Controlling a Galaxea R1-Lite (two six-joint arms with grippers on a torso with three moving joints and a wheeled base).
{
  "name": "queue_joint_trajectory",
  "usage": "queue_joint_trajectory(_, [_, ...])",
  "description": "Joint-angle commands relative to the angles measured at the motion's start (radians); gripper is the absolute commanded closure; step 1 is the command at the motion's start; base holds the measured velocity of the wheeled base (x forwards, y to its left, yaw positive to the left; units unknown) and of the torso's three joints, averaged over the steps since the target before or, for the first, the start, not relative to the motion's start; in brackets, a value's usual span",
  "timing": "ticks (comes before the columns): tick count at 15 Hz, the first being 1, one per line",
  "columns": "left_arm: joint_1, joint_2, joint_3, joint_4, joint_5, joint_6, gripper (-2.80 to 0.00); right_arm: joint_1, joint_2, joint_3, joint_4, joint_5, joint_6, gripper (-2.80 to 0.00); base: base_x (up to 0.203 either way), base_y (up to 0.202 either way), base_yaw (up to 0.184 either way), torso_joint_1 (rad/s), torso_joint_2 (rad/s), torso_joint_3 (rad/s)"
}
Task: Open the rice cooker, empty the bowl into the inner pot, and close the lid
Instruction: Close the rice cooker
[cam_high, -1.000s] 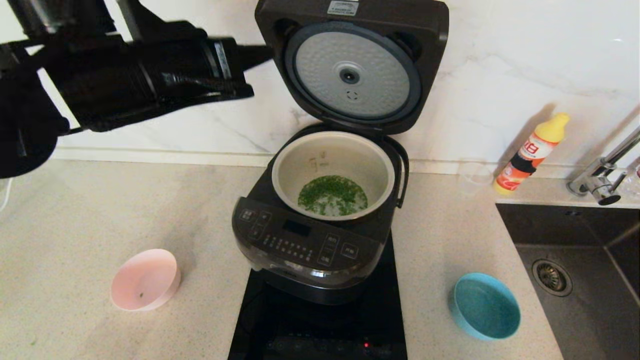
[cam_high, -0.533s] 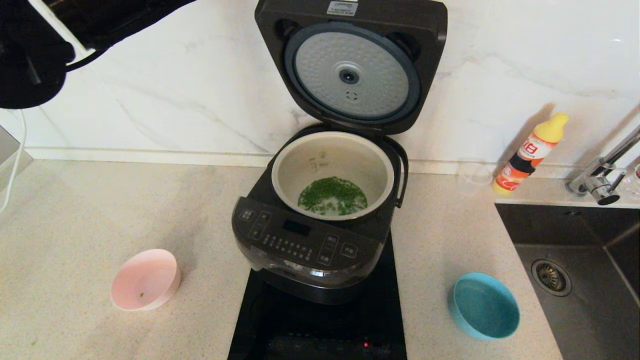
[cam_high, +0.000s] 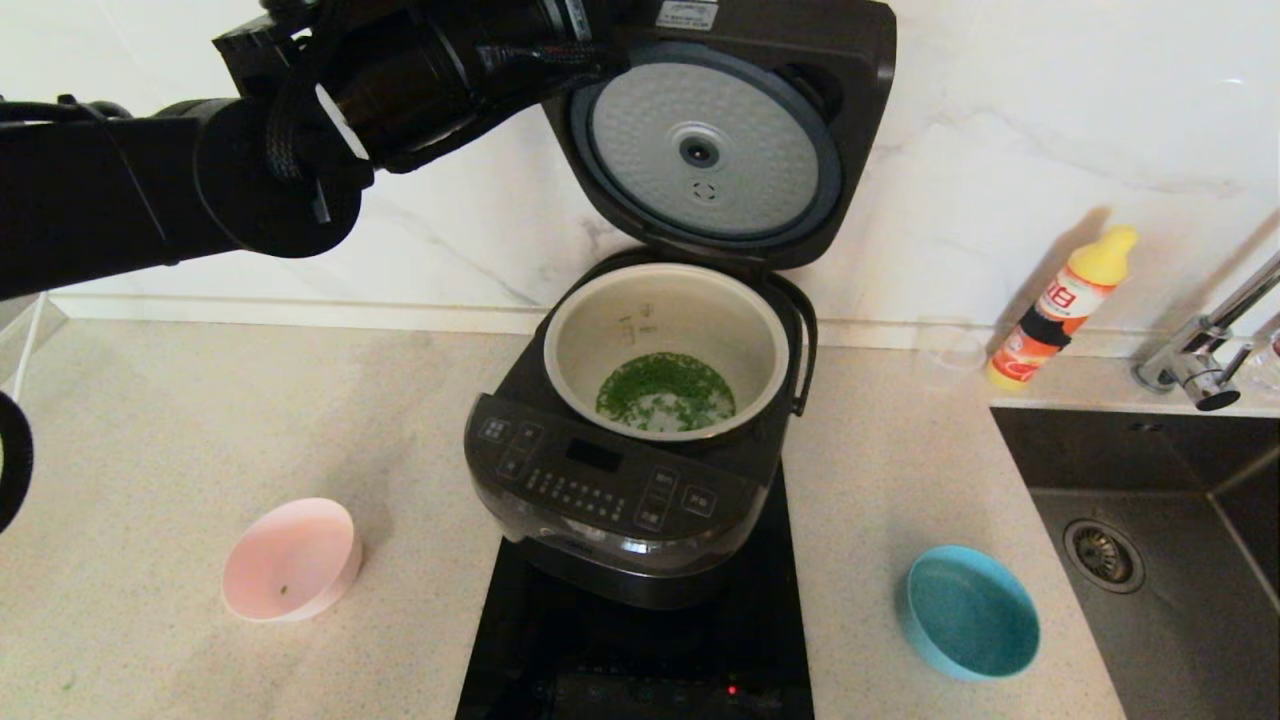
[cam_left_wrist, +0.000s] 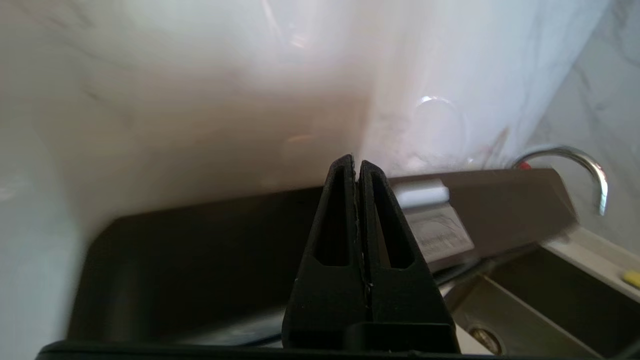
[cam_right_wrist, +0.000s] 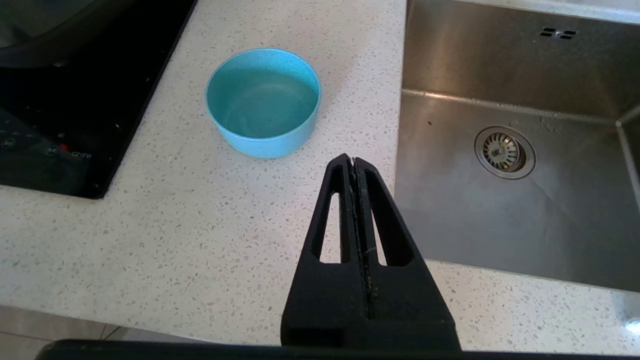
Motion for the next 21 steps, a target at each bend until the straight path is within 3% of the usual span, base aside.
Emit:
queue_joint_trajectory(1, [0.000,0.015,0.001,0.003,0.001,0.002,0.00,0.000,0.001,0.000,0.001,0.000,0.000,0.00,0.000,0.000,0.000,0.000,0.00,0.000])
queue_joint_trajectory(3, [0.000,0.003,0.003,0.019,0.004,0.008,0.00,0.000,0.001,0.000,0.001,0.000,0.000,0.00,0.000,0.000,0.000,0.000,0.00,0.000])
queue_joint_trajectory(8, [0.006,-0.138,0.071,0.197,0.005,0.020,0.00,0.000,0.001,0.000,0.001,0.000,0.000,0.00,0.000,0.000,0.000,0.000,0.00,0.000])
queue_joint_trajectory(12, [0.008,-0.234,0.215,0.304,0.008,0.073,0.00,0.000,0.001,0.000,0.001,0.000,0.000,0.00,0.000,0.000,0.000,0.000,0.00,0.000])
queue_joint_trajectory(14, [0.011,-0.257,0.216,0.280,0.027,0.072,0.00,0.000,0.001,0.000,0.001,0.000,0.000,0.00,0.000,0.000,0.000,0.000,0.00,0.000])
queue_joint_trajectory(17, [0.014,-0.231,0.172,0.141,0.056,0.063,0.00,0.000,0.001,0.000,0.001,0.000,0.000,0.00,0.000,0.000,0.000,0.000,0.00,0.000])
queue_joint_trajectory(21, [0.013,-0.115,0.007,0.101,0.069,0.046,0.00,0.000,0.001,0.000,0.001,0.000,0.000,0.00,0.000,0.000,0.000,0.000,0.00,0.000])
